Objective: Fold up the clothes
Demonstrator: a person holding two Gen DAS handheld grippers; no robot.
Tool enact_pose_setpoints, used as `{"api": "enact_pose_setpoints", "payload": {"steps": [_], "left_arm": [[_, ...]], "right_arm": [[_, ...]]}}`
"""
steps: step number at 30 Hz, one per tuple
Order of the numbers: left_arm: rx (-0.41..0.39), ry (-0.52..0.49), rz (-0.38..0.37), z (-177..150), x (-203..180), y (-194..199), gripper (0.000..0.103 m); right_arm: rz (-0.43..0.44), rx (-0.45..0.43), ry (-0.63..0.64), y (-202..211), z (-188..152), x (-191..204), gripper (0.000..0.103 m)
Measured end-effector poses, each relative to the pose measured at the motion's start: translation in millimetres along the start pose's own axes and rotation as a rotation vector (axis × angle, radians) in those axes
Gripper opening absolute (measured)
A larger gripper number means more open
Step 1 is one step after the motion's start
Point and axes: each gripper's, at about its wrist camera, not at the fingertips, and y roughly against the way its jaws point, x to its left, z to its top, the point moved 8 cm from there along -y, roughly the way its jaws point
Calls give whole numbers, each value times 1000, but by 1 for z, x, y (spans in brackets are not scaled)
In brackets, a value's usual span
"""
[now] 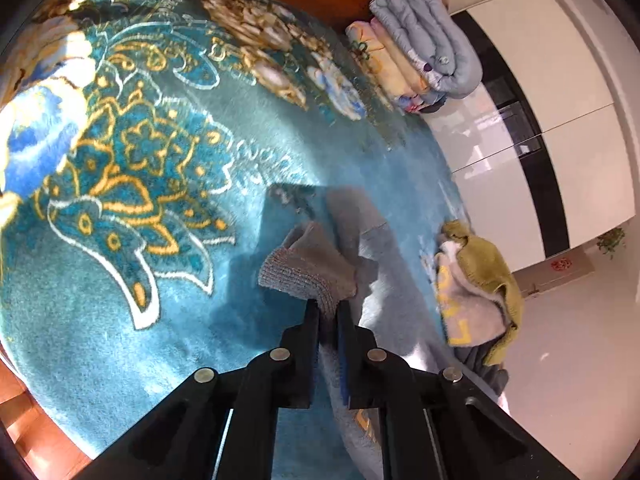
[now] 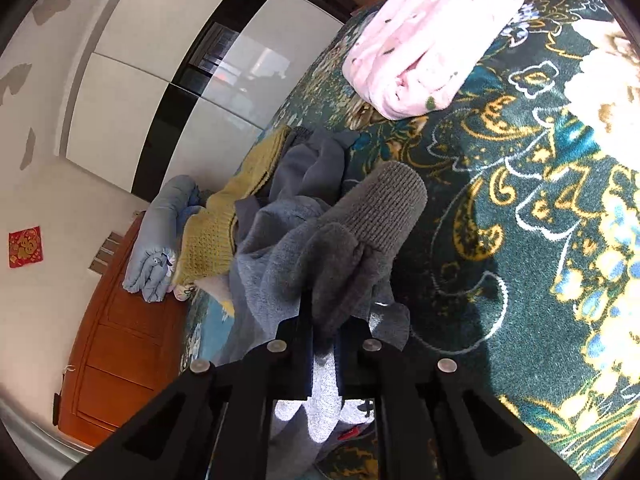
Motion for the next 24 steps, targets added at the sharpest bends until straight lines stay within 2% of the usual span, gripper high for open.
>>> {"api": "enact_pose_setpoints", "payload": {"steps": [1, 2, 5, 8, 11, 13, 14, 15, 16, 18, 19, 21, 24], "left_arm": [[-37, -13, -34, 11, -9, 13, 9], [-64, -41, -32, 22, -17, 20, 9], [-108, -60, 76, 45, -15, 16, 9], [-55, 20, 111, 43, 5, -10, 9], [3, 76, 132, 29, 20, -28, 9], [9, 78, 138, 26, 23, -29, 9], [7, 73, 142, 26, 23, -28, 9], [3, 70, 148, 27, 24, -26, 9], [-2, 67, 153, 29, 25, -24, 9], [-6, 69, 149, 30, 26, -22, 9], [-7, 70, 146, 31, 26, -22, 9], [-9, 71, 142, 30, 27, -21, 9], [-7, 82, 144, 30, 30, -23, 9]], "right_arm": [[19, -17, 17, 7, 5, 14, 7], [24, -31, 54, 10, 11, 31, 7], [12, -22, 165, -16, 25, 81, 7], [-42, 79, 221, -87, 26, 101, 10], [-123, 234, 224, -161, 7, 90, 11], [-171, 298, 240, -185, -6, 80, 12], [-161, 301, 249, -184, -8, 82, 13], [-151, 304, 259, -183, -10, 84, 18], [-124, 303, 268, -179, -11, 88, 31], [-29, 281, 283, -153, -10, 102, 46], [-1, 260, 297, -138, -8, 107, 46], [1, 214, 323, -109, -6, 110, 46], [-57, 206, 347, -89, -11, 105, 46]]}}
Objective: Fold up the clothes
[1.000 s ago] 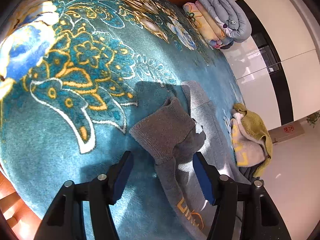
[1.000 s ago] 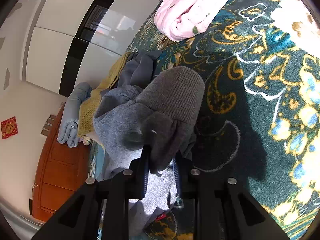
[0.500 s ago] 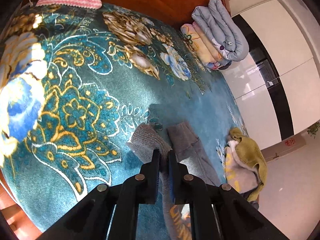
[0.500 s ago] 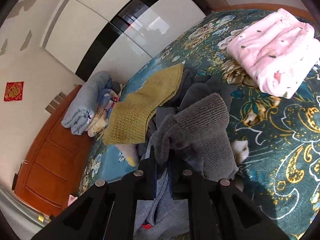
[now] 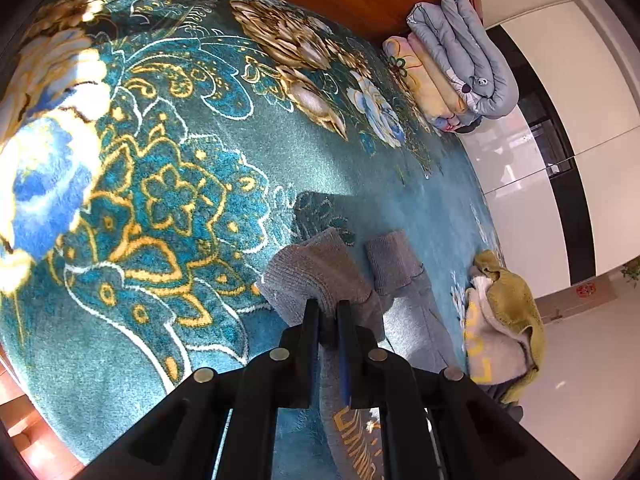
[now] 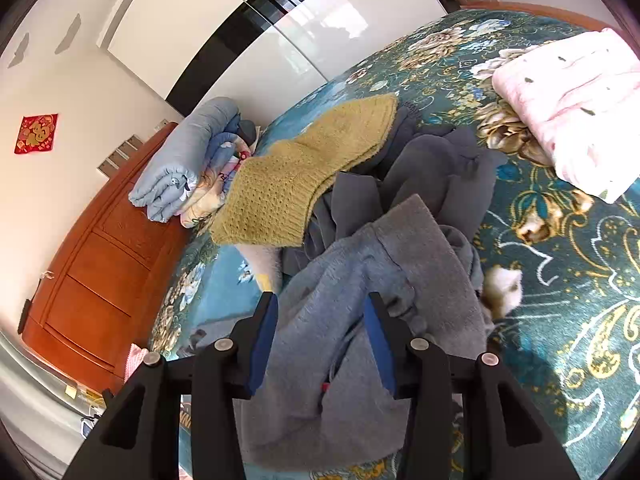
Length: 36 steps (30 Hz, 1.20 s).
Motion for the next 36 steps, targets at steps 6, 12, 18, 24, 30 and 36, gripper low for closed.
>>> {"api": "enact_pose_setpoints", "payload": {"steps": [6, 12, 18, 24, 30, 36], "left_arm": [[7, -1, -9, -1, -2, 5, 9], [6, -17, -24, 0, -12, 15, 9], [11, -81, -72, 12, -57, 13, 9], [-121, -205, -375, 45, -181, 82, 9], [-133, -227, -355, 50, -179, 102, 9], [-10, -195, -134, 20, -120, 41, 9]], "right_arm": [[-211, 100, -105, -32, 0, -36, 46], [-320, 132, -138, -58, -4, -51, 30], [-160, 18, -190, -21, 7, -58, 6], [-80, -264, -148, 78, 105, -34, 0], [-115, -202, -23, 103, 91, -13, 2], [-137, 28, -131, 24, 18, -42, 43]]}}
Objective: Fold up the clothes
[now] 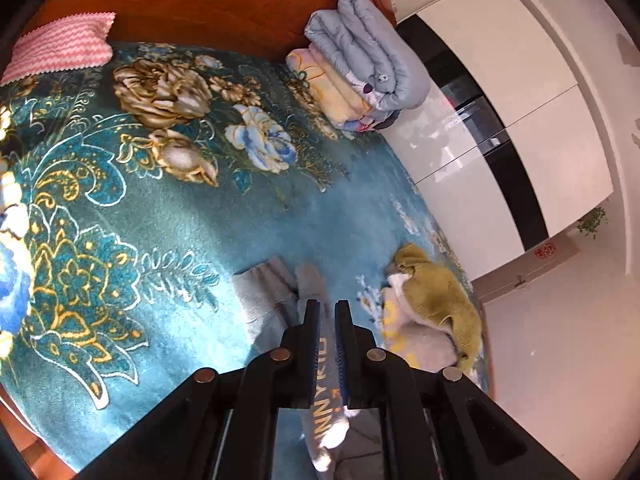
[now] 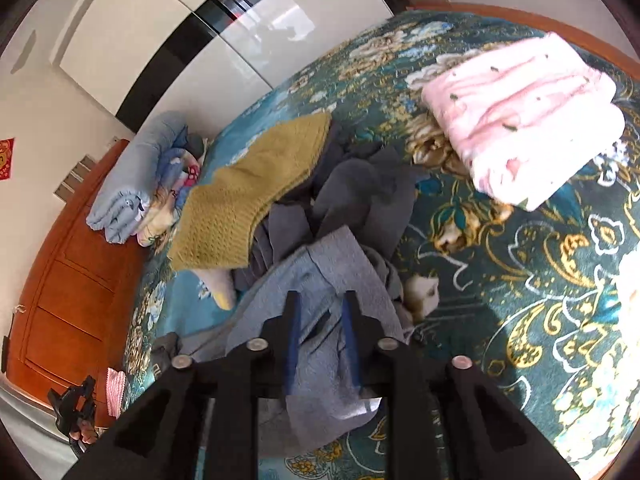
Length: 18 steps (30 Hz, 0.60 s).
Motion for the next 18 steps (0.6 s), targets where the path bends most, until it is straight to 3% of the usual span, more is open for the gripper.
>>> {"api": "enact_pose_setpoints", "payload": {"steps": [3, 5, 6, 10, 14, 15, 16, 18], "left_arm": [[62, -24, 59, -15, 9, -23, 17], [89, -71, 77, -19, 2, -40, 44], [97, -91, 89, -18, -1, -51, 49], [133, -166, 151, -16, -14, -99, 57], [187, -231, 218, -21, -18, -152, 57], [202, -230, 222, -23, -18, -161, 56], [217, -228, 226, -25, -19, -170, 55], [227, -198, 245, -26, -15, -178, 28]], "right_arm": [[-5, 62, -52, -28, -20, -6, 44], [-30, 74, -56, -39, -23, -6, 44], [-42, 79, -56, -44, -24, -6, 44], [-77, 89, -55, -54, -26, -5, 44], [-72, 92, -78, -62, -24, -8, 42], [-77, 99, -72, -65, -25, -8, 39], [-80, 106, -63, -68, -26, -9, 27], [-76, 114, -45, -70, -27, -9, 10]]}}
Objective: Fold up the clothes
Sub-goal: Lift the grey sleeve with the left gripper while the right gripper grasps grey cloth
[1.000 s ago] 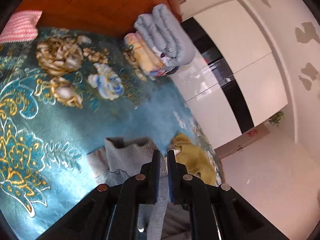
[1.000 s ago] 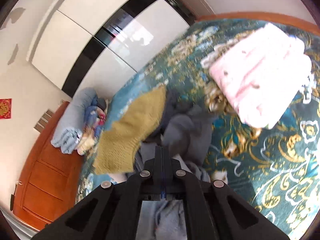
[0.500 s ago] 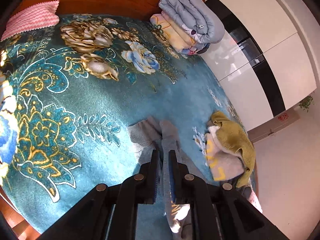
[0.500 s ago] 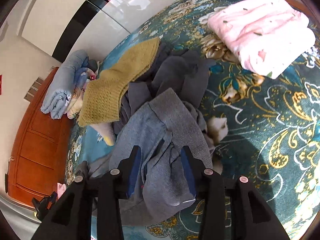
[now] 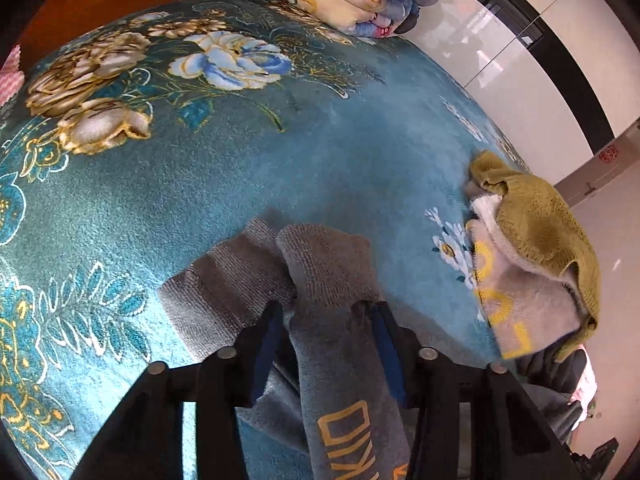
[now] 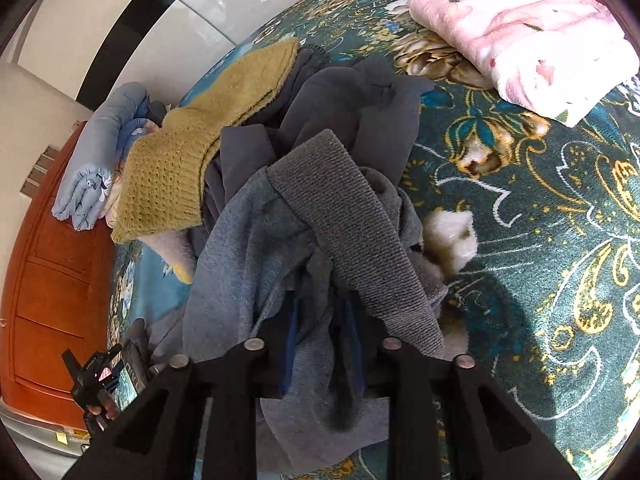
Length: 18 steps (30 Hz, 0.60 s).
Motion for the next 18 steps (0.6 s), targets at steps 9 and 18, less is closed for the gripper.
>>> {"api": "enact_pose_setpoints", "payload": {"steps": [9, 18], "left_arm": [[-166, 96, -224, 48, -23, 88, 10], [-428, 54, -395, 16, 37, 268, 13]], "right_arm": [[231, -169, -24, 57, 39, 21, 4], [350, -488, 118, 220, 55, 36, 3]]}}
